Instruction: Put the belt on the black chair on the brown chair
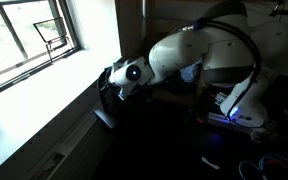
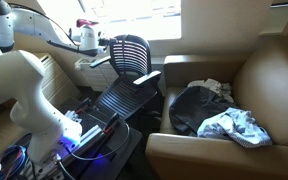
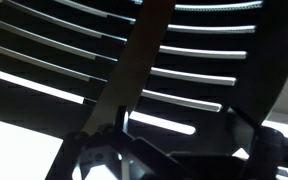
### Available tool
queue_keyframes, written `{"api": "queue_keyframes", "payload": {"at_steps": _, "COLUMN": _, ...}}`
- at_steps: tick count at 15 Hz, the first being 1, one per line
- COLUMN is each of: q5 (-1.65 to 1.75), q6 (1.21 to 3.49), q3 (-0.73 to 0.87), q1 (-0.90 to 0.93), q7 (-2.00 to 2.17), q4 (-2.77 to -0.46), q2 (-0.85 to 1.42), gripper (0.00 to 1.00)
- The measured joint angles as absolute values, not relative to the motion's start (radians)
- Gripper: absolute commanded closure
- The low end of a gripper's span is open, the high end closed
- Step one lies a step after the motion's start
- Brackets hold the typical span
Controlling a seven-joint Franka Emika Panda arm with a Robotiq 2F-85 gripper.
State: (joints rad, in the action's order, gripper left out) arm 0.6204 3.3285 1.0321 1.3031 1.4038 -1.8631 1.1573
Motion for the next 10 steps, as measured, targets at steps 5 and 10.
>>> {"api": "queue_keyframes", "payload": {"at_steps": 5, "q5": 0.589, "q6": 3.276, "q3": 1.049, "q1": 1.347, "q7": 1.437, "q4": -1.857, "q2": 1.226, "gripper": 0.0}}
{"api": "queue_keyframes", "payload": {"at_steps": 10, "q5": 0.589, "q6": 3.276, "q3": 1.054, "q1": 1.347, "q7": 1.437, "q4": -1.857, "q2": 1.227, "gripper": 0.0}}
